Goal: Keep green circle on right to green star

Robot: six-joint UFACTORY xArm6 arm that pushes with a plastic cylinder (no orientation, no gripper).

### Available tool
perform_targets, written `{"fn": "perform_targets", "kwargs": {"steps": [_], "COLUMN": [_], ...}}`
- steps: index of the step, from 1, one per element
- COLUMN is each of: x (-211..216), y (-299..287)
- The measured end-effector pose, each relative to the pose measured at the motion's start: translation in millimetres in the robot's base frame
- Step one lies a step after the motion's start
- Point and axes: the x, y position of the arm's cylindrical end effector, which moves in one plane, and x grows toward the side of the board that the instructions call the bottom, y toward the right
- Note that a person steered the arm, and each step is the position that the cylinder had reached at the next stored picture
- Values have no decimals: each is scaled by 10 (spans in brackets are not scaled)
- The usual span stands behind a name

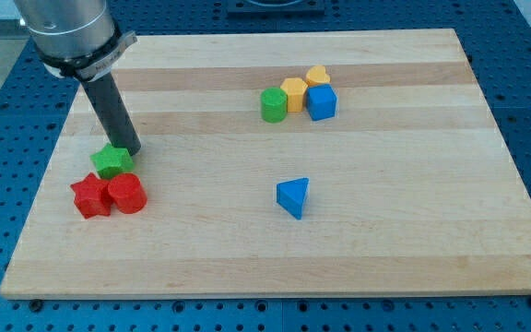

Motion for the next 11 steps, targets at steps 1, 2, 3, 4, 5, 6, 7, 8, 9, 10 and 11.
{"fn": "perform_targets", "kwargs": {"steps": [1,2,3,4,5,6,7,8,9,10,11], "x": [3,3,3,-11,-131,-382,-718,-866,-814,-811,-1012], "y": [0,-30,-38,352,1021,1664,2022,2039,2100,2325,2353]}}
